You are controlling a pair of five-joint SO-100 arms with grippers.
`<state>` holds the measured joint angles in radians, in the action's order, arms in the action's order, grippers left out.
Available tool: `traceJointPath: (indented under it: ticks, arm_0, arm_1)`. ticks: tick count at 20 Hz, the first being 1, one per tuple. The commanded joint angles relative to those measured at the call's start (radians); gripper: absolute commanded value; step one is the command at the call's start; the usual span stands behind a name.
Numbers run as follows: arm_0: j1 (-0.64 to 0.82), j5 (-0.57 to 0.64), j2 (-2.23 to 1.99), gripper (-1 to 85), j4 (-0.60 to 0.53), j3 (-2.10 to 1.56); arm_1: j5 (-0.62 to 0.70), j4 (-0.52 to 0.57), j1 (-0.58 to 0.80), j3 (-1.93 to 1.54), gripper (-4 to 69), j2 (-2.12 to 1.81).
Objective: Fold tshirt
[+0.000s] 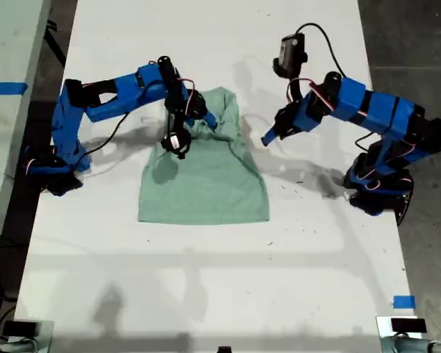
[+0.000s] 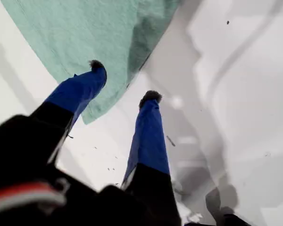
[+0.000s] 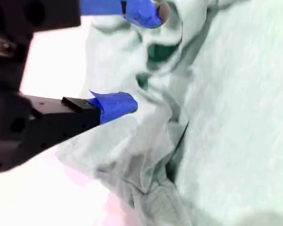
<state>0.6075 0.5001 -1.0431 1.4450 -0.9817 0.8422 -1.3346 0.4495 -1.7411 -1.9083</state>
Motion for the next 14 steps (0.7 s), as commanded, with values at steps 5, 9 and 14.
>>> traceJointPath:
  ticks: [5,9,14]
  arm_0:
    - [-0.259,-0.138,-0.502,5.7,0.081,-0.227]
    - [-0.281,-0.173,-0.848,4.3,-0.066,-0.673]
    - [-0.318,-0.216,-1.049,6.5,-0.160,-0.925]
  arm_1:
    - [-0.035,0.040,-0.048,-0.008,18.3,0.009]
    - [-0.067,0.055,-0.130,0.006,21.5,0.089]
    - [-0.132,0.110,-0.230,0.006,26.3,0.184]
